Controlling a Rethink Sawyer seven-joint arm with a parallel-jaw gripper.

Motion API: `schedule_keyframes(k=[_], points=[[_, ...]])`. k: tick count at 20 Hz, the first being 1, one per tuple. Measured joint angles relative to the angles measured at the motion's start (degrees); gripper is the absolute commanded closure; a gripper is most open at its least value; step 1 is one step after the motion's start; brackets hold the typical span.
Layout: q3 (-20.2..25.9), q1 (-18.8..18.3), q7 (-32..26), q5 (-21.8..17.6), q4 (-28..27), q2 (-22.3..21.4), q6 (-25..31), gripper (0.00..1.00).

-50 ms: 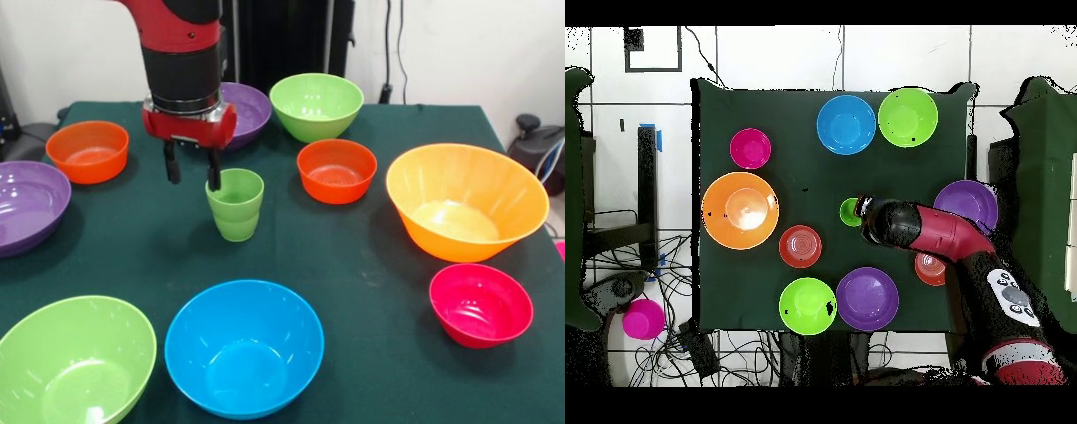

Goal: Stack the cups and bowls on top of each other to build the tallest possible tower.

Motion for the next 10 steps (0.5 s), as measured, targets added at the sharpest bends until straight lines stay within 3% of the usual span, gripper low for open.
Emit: schedule_keyframes(k=[6,10], points=[[0.01,-0.02,0.00,0.74,1.57,-2.21,0.00,0.00],[0.00,-0.13,0.00,2.14,5.22,-7.14,0.32,0.00]])
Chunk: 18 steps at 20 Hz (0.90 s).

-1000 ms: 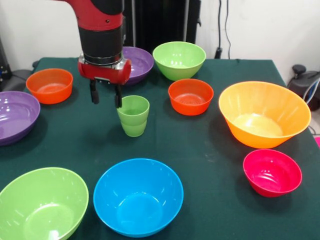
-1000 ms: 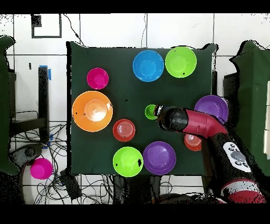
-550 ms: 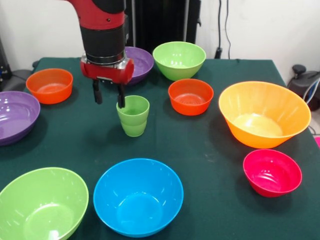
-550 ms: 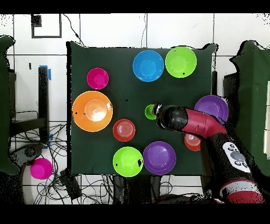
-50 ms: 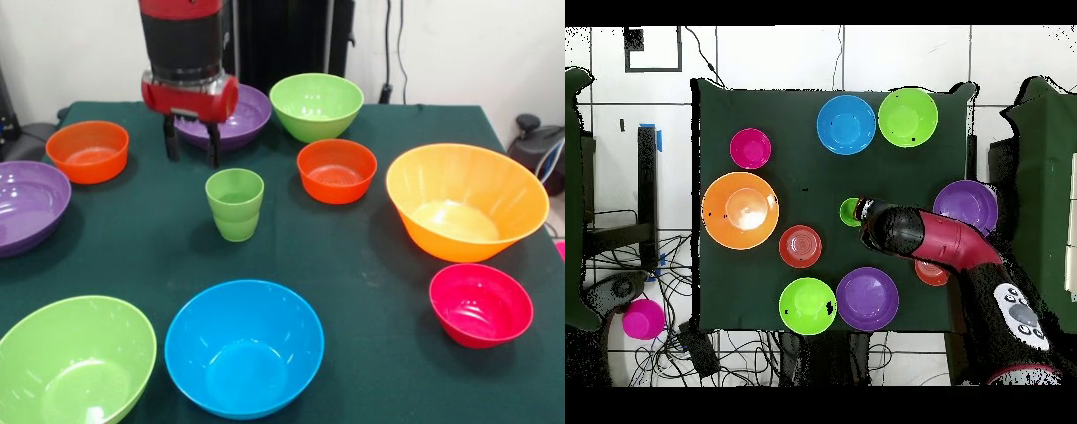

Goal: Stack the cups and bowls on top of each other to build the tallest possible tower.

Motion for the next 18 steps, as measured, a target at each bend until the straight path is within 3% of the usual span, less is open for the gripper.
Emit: schedule_keyframes(k=[6,12,18], points=[[-0.01,0.01,0.00,4.17,4.88,-8.32,2.01,0.00],[-0.05,1.12,0.00,7.60,8.59,-11.95,2.00,0.00],[-0.05,4.41,0.00,8.70,11.50,-12.03,2.00,0.00]])
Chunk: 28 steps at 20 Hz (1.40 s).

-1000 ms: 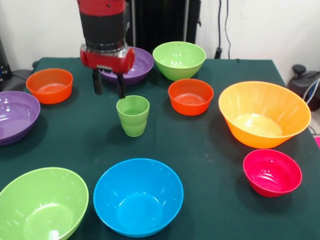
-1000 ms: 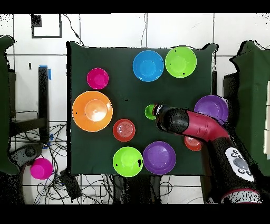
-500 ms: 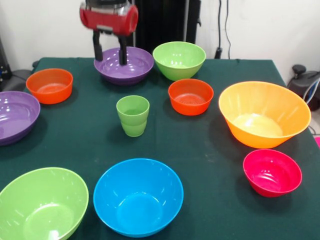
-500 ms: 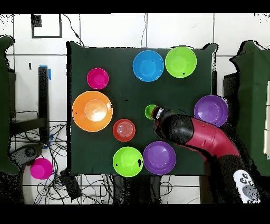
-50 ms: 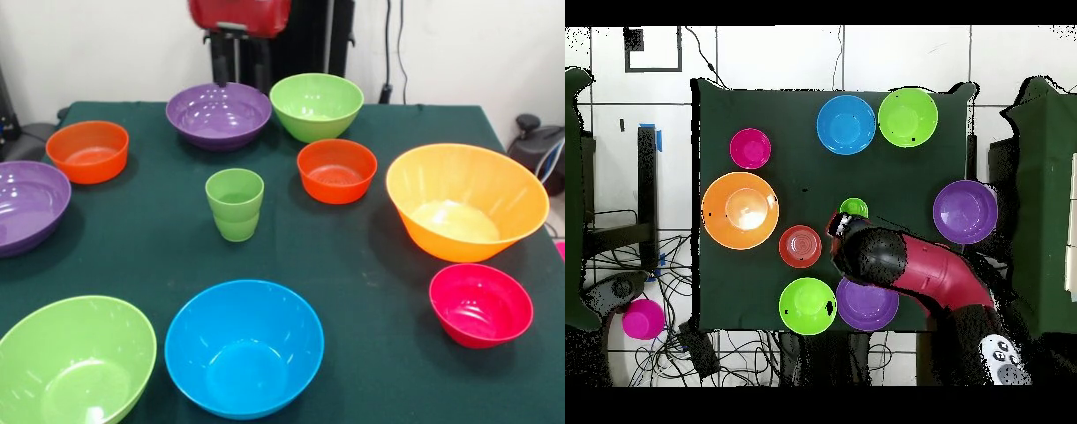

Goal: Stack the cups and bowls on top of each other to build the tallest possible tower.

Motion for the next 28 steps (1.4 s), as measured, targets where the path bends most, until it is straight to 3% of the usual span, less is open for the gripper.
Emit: schedule_keyframes(k=[11,18,28], points=[[-0.12,6.20,0.00,0.01,2.73,1.56,-1.97,0.00],[-2.55,8.48,0.00,0.04,2.86,5.37,-5.75,0.00],[-8.40,10.77,0.11,0.08,2.82,14.13,-12.17,0.00]])
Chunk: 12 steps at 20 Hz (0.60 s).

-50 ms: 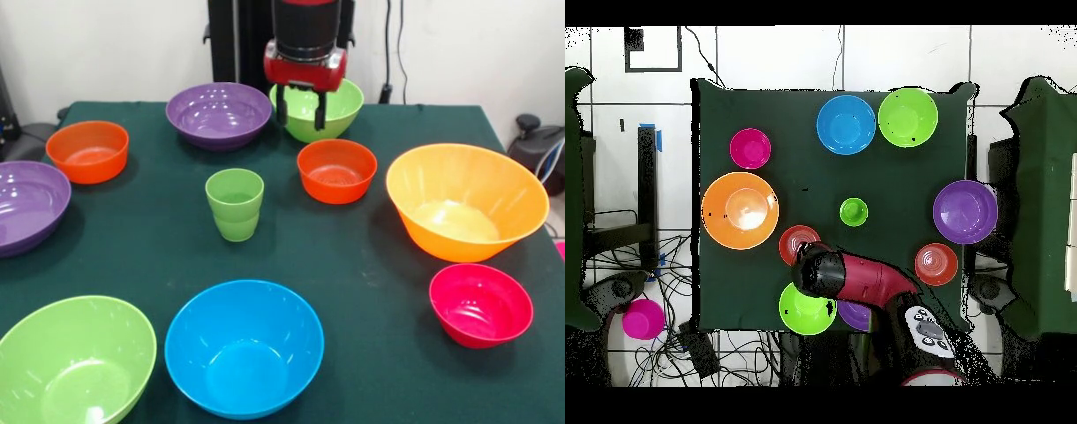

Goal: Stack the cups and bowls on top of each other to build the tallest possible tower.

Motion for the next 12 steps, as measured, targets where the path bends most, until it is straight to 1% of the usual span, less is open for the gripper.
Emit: schedule_keyframes(k=[4,5,8,10,11,12], points=[[-1.66,0.68,0.89,0.02,-0.03,2.67,-3.00,0.00],[-2.23,1.13,1.55,0.04,-0.04,4.46,-5.41,0.00],[-2.68,1.65,2.43,0.04,-0.04,6.44,-8.23,0.00],[-3.02,2.17,3.51,0.06,-0.06,8.52,-11.02,0.00],[-3.32,2.70,4.62,0.05,-0.05,10.53,-13.62,0.00],[-3.43,2.90,5.09,0.07,-0.07,11.29,-14.56,0.00]])
